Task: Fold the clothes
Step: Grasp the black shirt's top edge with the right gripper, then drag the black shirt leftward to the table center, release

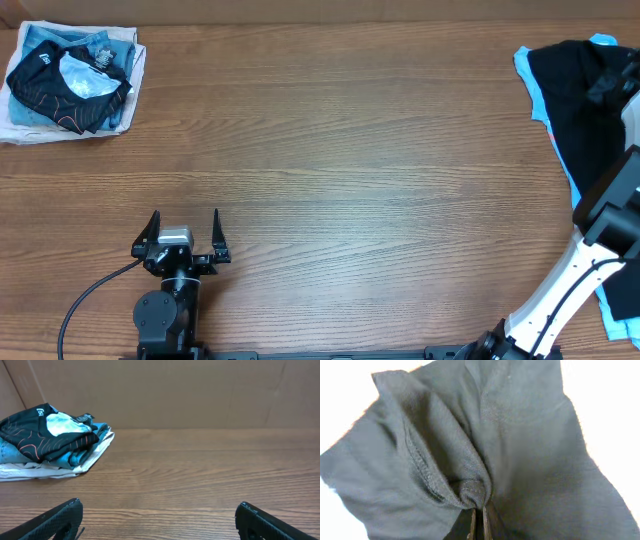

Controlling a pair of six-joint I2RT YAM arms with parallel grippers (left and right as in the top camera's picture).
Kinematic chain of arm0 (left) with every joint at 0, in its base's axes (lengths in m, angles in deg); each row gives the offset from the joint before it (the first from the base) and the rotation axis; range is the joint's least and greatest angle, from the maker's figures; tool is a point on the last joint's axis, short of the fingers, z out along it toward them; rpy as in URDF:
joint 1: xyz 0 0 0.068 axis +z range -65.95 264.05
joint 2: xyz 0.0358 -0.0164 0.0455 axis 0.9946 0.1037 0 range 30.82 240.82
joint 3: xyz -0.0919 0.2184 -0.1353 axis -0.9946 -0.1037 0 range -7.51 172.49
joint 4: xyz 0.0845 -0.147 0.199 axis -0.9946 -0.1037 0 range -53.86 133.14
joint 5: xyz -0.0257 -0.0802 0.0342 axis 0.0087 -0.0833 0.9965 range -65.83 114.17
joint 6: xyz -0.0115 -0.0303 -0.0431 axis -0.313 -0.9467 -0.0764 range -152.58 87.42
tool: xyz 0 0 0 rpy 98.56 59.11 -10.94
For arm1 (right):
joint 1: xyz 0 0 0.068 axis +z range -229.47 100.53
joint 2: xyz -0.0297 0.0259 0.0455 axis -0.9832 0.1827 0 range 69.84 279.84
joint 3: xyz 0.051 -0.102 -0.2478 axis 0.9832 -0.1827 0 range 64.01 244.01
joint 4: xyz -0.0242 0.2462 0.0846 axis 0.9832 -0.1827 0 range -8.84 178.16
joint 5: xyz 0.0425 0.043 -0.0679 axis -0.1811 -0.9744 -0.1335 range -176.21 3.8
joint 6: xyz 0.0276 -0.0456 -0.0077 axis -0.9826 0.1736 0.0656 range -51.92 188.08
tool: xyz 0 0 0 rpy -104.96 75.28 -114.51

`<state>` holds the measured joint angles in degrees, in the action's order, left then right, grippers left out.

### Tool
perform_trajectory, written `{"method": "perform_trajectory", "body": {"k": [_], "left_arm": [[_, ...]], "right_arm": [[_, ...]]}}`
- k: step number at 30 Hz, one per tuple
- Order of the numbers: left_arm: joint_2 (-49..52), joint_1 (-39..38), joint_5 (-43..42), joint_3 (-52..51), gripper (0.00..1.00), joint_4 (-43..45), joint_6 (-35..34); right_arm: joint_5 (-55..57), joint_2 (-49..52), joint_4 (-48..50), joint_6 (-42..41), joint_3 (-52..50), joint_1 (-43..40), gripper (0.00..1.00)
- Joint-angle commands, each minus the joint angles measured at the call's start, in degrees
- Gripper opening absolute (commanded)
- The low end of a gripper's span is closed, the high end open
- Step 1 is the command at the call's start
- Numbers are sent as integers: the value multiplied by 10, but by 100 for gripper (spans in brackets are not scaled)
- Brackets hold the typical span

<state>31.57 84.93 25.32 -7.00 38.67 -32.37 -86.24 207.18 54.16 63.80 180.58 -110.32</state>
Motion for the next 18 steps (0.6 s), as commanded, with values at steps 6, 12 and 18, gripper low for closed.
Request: {"method": "perform_trajectory", "body": {"k": [6, 12, 18], "left_arm": [[-5, 6, 3, -2, 100, 2, 11], [-5, 6, 3, -2, 100, 2, 11], [-5, 6, 3, -2, 100, 2, 11]], "right_arm": [[-46, -102, -21, -66, 17, 14, 4], [-48, -163, -30, -80, 17, 21, 4], [-48, -216, -57, -80, 17, 56, 4]]}}
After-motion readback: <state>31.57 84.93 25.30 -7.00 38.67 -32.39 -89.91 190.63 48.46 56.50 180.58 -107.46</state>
